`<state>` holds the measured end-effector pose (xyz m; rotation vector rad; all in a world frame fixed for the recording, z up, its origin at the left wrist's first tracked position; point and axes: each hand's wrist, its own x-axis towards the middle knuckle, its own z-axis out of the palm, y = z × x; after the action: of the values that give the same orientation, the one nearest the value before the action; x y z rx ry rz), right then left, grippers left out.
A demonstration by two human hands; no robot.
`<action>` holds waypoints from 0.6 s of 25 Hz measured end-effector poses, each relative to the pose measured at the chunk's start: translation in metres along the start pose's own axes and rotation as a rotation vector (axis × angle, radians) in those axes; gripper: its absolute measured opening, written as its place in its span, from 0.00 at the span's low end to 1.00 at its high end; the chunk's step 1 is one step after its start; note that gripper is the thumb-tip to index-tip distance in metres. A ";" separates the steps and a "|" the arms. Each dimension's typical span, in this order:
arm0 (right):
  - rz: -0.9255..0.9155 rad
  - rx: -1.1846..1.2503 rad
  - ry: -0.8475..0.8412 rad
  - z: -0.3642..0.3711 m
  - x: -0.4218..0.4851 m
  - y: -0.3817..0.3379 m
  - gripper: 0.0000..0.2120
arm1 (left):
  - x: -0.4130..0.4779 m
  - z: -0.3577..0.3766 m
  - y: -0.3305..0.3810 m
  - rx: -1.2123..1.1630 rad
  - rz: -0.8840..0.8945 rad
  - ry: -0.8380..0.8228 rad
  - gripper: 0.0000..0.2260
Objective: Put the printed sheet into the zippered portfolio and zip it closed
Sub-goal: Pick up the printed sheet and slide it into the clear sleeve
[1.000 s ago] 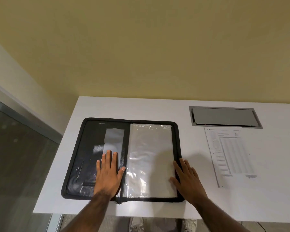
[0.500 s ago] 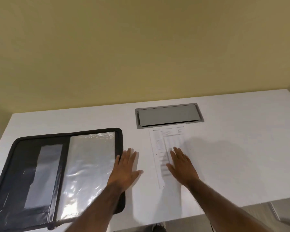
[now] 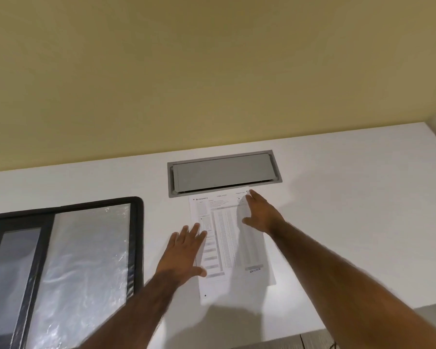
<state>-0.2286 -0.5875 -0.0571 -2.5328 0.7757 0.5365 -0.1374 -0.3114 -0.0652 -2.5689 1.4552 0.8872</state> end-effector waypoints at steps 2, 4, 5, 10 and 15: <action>-0.021 -0.016 -0.002 -0.001 0.012 -0.004 0.42 | -0.001 -0.001 0.003 0.008 -0.018 -0.013 0.48; -0.031 -0.045 0.015 -0.001 0.019 -0.007 0.42 | -0.002 -0.003 0.005 0.000 -0.031 -0.024 0.47; -0.030 -0.057 0.031 -0.002 0.021 -0.008 0.41 | -0.002 -0.003 0.006 -0.008 -0.036 -0.027 0.47; -0.014 0.008 0.087 -0.004 0.027 -0.013 0.39 | -0.001 -0.002 0.007 -0.022 -0.052 -0.035 0.47; -0.002 0.044 0.103 -0.006 0.029 -0.015 0.37 | -0.001 -0.001 0.006 -0.046 -0.031 -0.041 0.48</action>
<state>-0.1961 -0.5913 -0.0613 -2.5360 0.8125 0.3863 -0.1422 -0.3145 -0.0626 -2.5818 1.3965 0.9745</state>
